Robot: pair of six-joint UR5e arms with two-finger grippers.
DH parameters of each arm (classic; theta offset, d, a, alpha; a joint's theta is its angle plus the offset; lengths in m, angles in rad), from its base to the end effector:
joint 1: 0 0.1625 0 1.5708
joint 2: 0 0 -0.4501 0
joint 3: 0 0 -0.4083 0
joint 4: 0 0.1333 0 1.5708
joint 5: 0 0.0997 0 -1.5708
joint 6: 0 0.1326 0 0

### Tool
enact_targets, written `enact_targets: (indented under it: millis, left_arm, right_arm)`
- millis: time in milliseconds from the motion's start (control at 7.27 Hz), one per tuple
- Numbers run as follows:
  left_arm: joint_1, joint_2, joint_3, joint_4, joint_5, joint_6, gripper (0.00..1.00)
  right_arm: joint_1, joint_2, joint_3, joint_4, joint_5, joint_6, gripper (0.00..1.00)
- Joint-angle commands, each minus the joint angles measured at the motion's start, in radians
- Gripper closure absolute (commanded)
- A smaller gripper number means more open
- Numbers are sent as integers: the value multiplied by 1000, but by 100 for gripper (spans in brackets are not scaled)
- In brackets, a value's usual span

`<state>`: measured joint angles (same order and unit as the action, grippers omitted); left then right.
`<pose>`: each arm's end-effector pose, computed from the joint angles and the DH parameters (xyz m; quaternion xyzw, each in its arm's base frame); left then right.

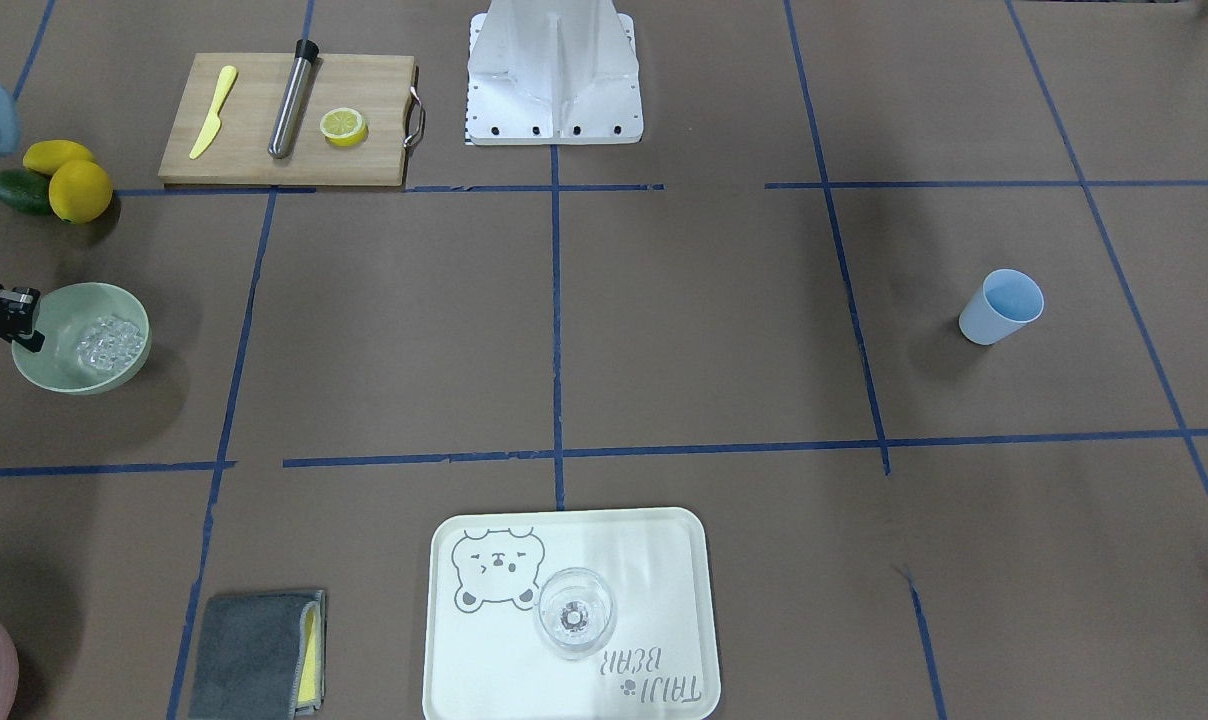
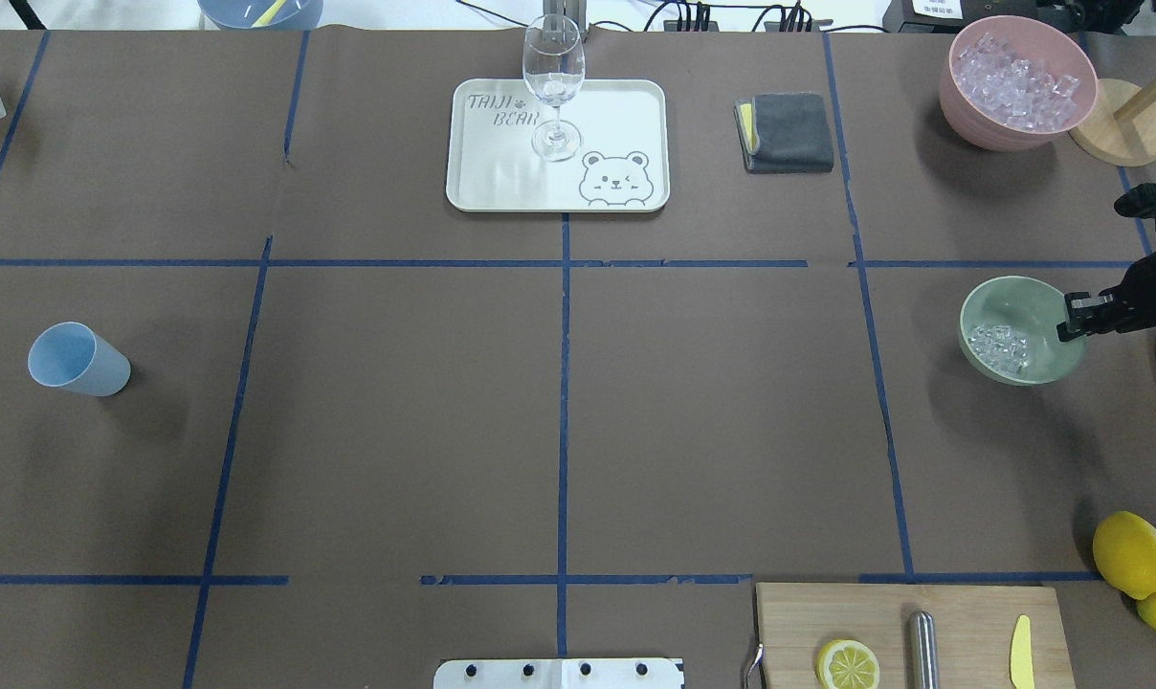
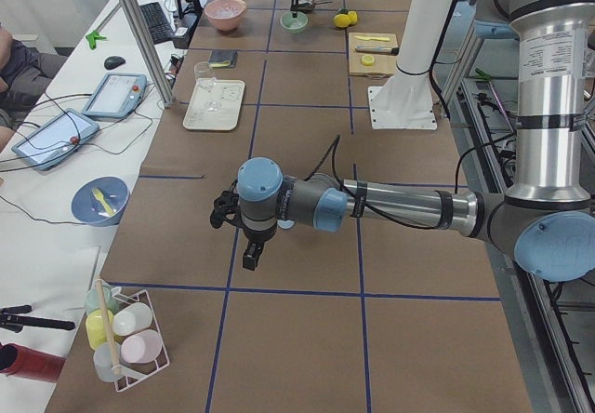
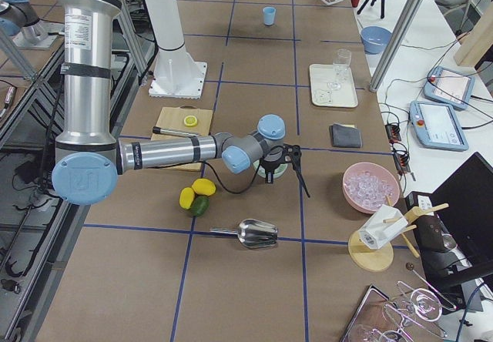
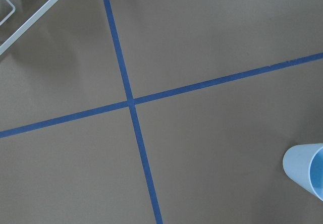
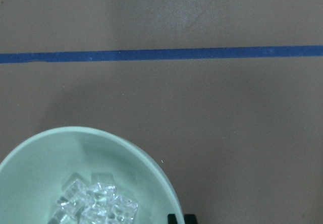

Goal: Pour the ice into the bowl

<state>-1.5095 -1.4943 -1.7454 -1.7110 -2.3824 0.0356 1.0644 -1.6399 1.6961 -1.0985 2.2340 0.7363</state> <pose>-0.0070 -0.4917 0.6364 0.1042 0.3933 0.0911 0.9089 -0.2048 -0.4757 0.6286 0.0179 -0.3993 0.0202 0.9164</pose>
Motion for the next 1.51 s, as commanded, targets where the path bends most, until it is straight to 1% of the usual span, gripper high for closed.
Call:
enact_targets:
  millis: [0, 138, 275, 412, 550, 688, 825, 962, 1100, 1375]
  left_arm:
    - [0, -1, 10, -15, 0, 1, 0]
    - [0, -1, 15, -18, 0, 1, 0]
    - [0, -1, 15, -18, 2, 1, 0]
    - [0, -3, 15, -18, 2, 1, 0]
    - [0, -3, 15, -18, 2, 0, 0]
    - [0, -3, 14, -18, 0, -2, 0]
    - [0, -1, 12, -18, -1, 3, 0]
    - [0, -9, 7, -18, 2, 3, 0]
    - [0, -15, 10, -18, 3, 4, 0]
    - [0, -15, 9, -18, 2, 4, 0]
  right_arm:
    - [-9, 0, -7, 0, 12, 0, 89]
    - [-9, 0, -10, 0, 12, -6, 21]
    - [-9, -1, -4, 2, 21, -8, 0]
    - [-7, -1, 4, 3, 47, -8, 0]
    - [3, -8, 32, 0, 62, -11, 0]
    - [49, -12, 63, -7, 62, -12, 0]
    - [78, -12, 79, -9, 55, -41, 0]
    - [122, -14, 77, -32, 59, -133, 0]
    - [188, -11, 91, -138, 61, -258, 0]
    - [368, 0, 111, -435, 58, -665, 0]
